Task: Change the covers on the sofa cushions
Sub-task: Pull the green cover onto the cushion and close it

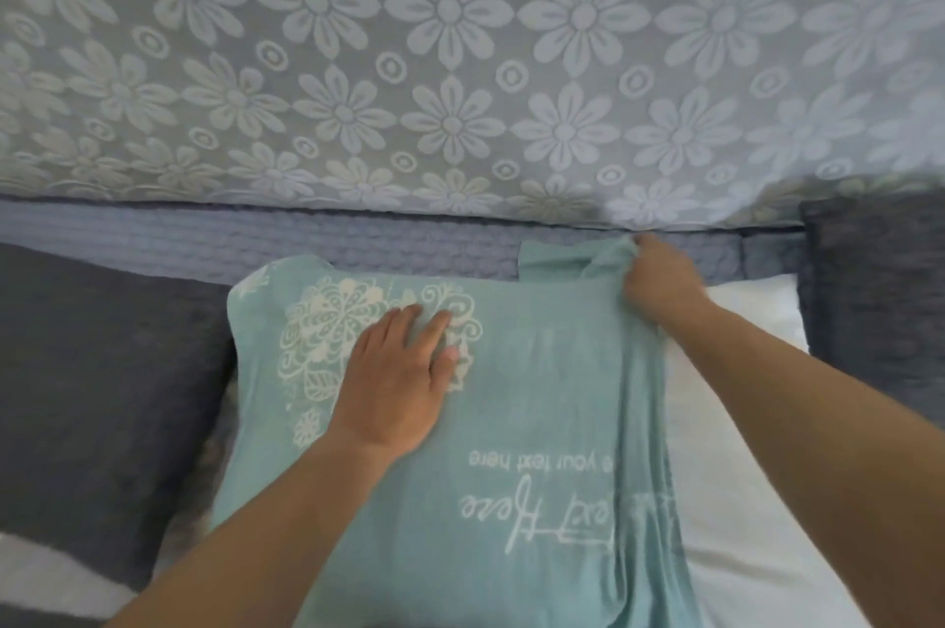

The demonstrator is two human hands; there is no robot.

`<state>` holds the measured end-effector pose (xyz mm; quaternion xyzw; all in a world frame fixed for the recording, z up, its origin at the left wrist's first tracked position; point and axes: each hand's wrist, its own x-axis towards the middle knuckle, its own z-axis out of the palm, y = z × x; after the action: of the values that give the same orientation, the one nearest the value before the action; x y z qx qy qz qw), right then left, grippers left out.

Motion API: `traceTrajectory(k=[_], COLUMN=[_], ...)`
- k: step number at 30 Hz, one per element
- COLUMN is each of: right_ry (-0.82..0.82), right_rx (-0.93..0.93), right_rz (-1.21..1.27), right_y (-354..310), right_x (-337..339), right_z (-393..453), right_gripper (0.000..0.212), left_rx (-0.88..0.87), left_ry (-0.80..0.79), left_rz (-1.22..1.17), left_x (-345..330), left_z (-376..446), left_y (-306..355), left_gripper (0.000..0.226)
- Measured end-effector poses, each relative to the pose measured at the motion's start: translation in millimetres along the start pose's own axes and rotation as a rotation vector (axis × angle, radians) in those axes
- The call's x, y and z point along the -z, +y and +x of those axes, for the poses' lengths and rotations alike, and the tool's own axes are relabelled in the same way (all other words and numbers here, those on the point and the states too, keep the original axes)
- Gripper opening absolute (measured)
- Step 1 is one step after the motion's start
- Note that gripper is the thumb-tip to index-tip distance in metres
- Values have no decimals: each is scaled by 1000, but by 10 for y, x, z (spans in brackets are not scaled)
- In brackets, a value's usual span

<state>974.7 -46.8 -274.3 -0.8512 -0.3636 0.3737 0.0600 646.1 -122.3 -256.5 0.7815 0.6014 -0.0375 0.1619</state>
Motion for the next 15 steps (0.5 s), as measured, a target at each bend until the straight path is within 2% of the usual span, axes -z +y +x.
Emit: traceTrajectory(k=[2,4,5,7,9,10,12,13,15], right_ry=[124,74,56,122,48,-35,-243,-286,-263], right_rx=[-31,-89,-52,219,447,450,295,253,285], right_rz=[-174,-396,-519,-705,-774,-784,-786,-786,-814], right_y=[326,609,697,780,755,748,773,813,899], right_x=[201,301,326,321,338,354,374,378,381], right_z=[125,134,92,57,40,43,12,-37,-172], right_gripper=[49,50,49,46,44,46,52,58,66], left_rx=[29,43,59,105,95,55,-10,-38,-69], left_ry=[-93,-158,-173,-179,-131,-123,-220,-299,-440], left_rz=[28,72,85,106,140,165,195,205,263], left_x=[22,4,34,122,201,221,251,239,224], left_z=[13,32,75,300,615,785,1093,1215,1327], left_y=[-77,-76,-41,9,-25,-71,-154,-160,-116], left_gripper=[66,70,70,61,56,59,63,63,68])
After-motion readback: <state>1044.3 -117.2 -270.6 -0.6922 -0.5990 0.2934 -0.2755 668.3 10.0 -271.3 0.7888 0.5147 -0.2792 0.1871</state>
